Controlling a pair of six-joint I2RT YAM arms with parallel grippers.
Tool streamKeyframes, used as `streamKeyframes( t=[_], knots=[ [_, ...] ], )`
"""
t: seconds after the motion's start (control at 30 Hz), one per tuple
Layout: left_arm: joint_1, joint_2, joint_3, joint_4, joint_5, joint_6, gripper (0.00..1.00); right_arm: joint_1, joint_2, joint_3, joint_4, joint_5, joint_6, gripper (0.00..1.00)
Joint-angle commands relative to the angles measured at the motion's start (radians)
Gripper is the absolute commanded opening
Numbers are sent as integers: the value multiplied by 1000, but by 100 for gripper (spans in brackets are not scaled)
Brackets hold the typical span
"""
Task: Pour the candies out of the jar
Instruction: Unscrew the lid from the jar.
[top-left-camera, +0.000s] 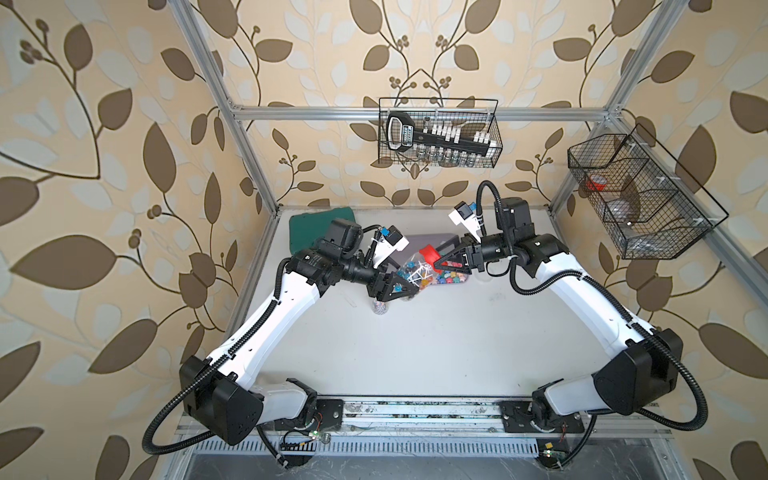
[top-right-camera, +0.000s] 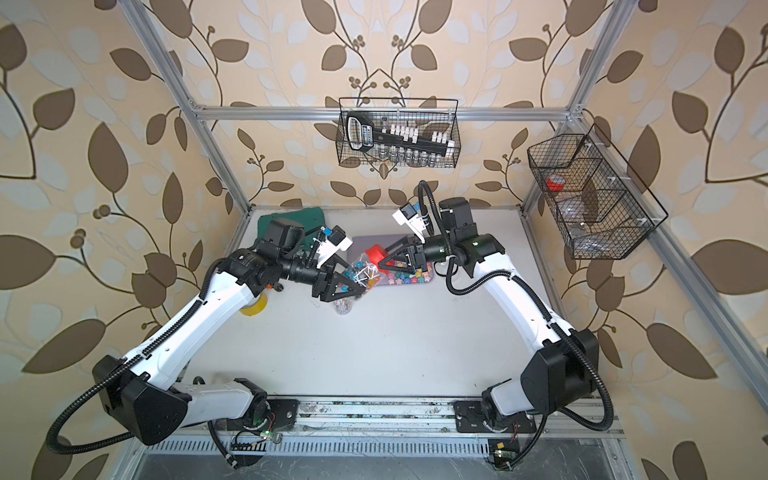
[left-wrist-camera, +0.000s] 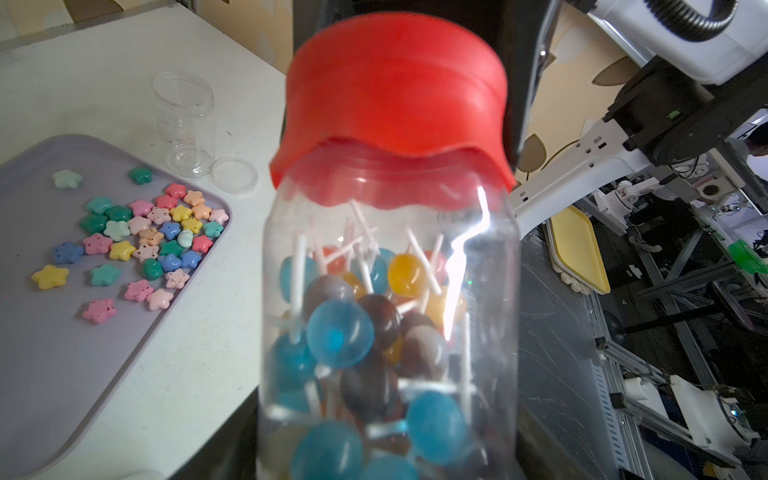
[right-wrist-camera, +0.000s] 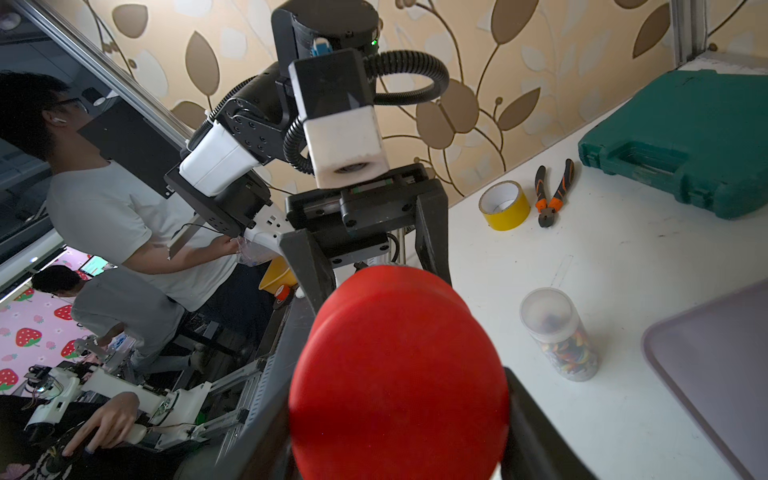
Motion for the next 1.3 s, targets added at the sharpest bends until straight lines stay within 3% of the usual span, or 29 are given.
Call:
streamKeyframes(
  t=[0.0,0.43,0.93,1.27],
  knots=[
    [14,-20,1,98,1,-41,71,-9,-46,-22,51,-132,-17,50],
    [14,-8,-10,82,15,-45,71,-73,-87,-59,175,-115,92,50],
    [14,6,-16,80,20,-43,71,-87,-139,-127,409,52,327,50],
    [14,18,-12,76,32,-45,71,-85,-140,-130,432,80,385,50]
  ],
)
